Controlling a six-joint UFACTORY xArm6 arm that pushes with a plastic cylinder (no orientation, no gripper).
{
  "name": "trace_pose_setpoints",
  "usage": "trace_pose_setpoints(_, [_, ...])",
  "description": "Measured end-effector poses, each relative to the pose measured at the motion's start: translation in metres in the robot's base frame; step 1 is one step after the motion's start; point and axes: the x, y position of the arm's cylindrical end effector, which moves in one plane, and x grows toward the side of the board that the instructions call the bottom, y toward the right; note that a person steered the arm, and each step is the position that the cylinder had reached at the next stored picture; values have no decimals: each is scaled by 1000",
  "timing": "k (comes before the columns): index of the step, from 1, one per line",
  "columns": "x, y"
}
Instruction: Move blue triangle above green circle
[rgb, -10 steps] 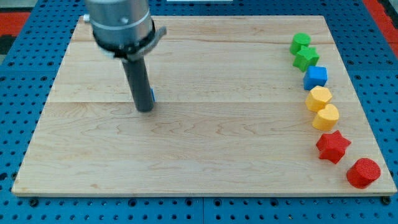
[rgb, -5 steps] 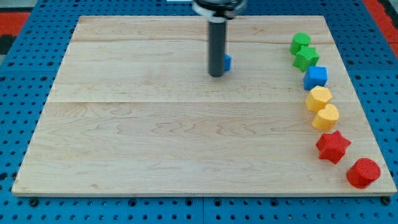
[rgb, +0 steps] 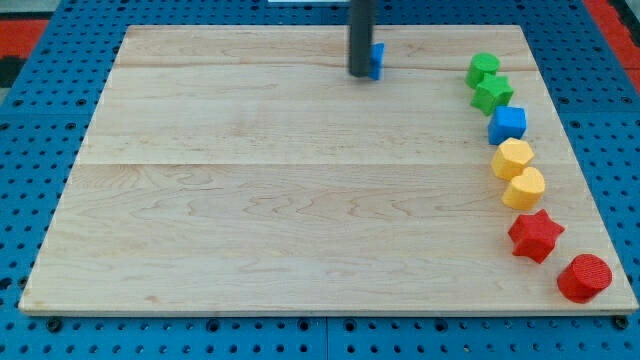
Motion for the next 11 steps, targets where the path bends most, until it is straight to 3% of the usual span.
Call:
trace_pose_setpoints(1, [-5,15])
trace_pose_setpoints(2, [-32,-42])
trace_pose_setpoints(3, [-42,-1])
trace_pose_setpoints(4, [-20,61])
trace_pose_setpoints(6, [4,36])
trace_pose_setpoints(7, [13,78])
trace_pose_setpoints(9, [-32,89])
trace_pose_setpoints(11, [-42,66])
